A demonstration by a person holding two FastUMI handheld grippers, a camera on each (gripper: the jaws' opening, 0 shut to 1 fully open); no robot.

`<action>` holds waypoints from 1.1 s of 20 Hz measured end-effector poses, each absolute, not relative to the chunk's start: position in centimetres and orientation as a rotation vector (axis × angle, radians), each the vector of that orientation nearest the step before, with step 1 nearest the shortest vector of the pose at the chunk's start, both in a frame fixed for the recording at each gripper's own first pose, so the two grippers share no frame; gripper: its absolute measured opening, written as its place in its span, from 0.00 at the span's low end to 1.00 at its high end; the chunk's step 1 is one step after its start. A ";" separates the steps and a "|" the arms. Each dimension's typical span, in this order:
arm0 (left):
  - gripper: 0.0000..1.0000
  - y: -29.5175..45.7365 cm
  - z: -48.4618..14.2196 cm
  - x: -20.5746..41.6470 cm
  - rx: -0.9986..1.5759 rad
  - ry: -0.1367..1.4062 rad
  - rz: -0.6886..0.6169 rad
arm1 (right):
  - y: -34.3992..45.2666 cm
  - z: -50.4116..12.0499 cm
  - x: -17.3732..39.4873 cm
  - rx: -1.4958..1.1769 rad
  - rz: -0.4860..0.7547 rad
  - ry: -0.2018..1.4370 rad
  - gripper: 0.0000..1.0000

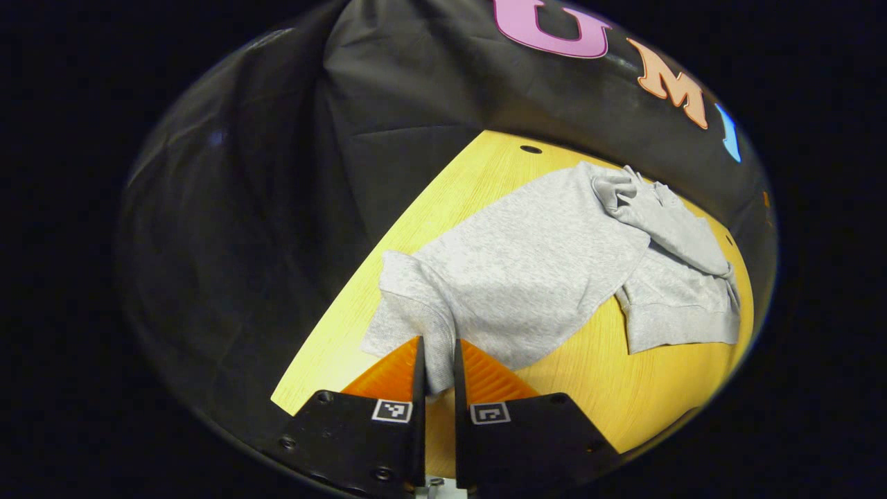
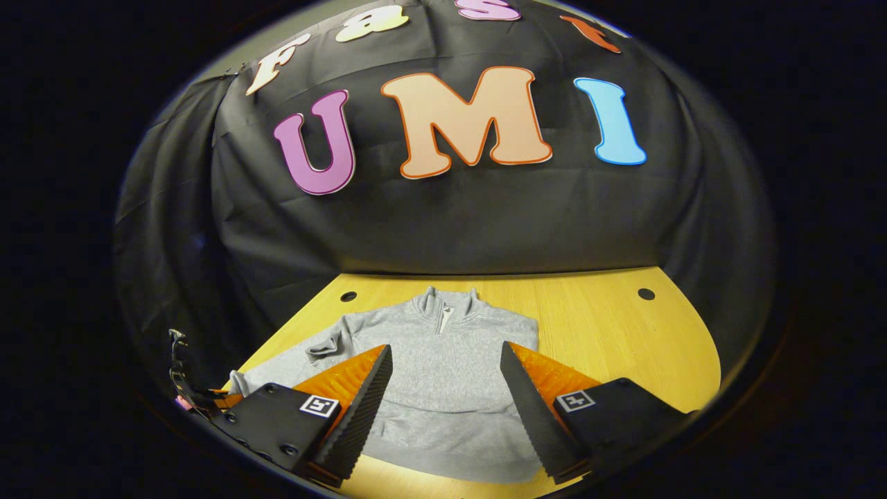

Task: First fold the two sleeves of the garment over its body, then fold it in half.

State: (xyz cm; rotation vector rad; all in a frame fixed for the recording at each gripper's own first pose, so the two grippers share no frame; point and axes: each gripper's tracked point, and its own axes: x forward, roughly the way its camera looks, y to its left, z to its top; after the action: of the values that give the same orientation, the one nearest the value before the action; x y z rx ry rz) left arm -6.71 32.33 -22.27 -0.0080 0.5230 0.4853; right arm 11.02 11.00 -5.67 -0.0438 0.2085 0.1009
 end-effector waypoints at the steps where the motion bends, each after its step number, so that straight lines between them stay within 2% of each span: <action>1: 0.12 32.2 -22.2 -6.5 -0.004 0.529 0.492 | 10.6 -5.3 10.6 -0.041 0.093 0.200 0.98; 5: 0.02 31.2 -21.9 -5.4 -0.035 0.523 0.489 | 8.3 -4.3 8.8 -0.043 0.054 0.180 0.98; 8: 0.01 29.0 -20.7 -3.4 -0.086 0.504 0.427 | 6.7 -4.1 7.1 -0.026 0.023 0.171 0.98; 14: 0.00 20.0 -14.3 1.8 -0.183 0.405 0.187 | 2.6 -4.1 4.1 -0.032 -0.055 0.160 0.98; 18: 0.00 13.7 -11.5 4.9 -0.068 0.376 0.065 | 0.4 -4.7 2.7 -0.044 -0.082 0.159 0.98; 19: 0.00 11.9 -11.0 5.6 -0.021 0.368 0.030 | 0.1 -4.8 2.4 -0.039 -0.084 0.159 0.94; 20: 0.00 9.9 -10.8 6.3 0.021 0.365 -0.008 | -0.5 -5.1 2.1 -0.035 -0.087 0.161 0.98; 22: 0.00 5.7 -10.3 7.5 0.075 0.356 -0.089 | -1.5 -5.7 1.5 -0.030 -0.096 0.166 0.98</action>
State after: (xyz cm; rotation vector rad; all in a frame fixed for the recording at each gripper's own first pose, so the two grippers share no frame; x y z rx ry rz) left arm 7.54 5.74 -10.30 0.0750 0.3555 -0.0894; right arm 1.50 -1.49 -5.67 -0.0304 0.1661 -0.0957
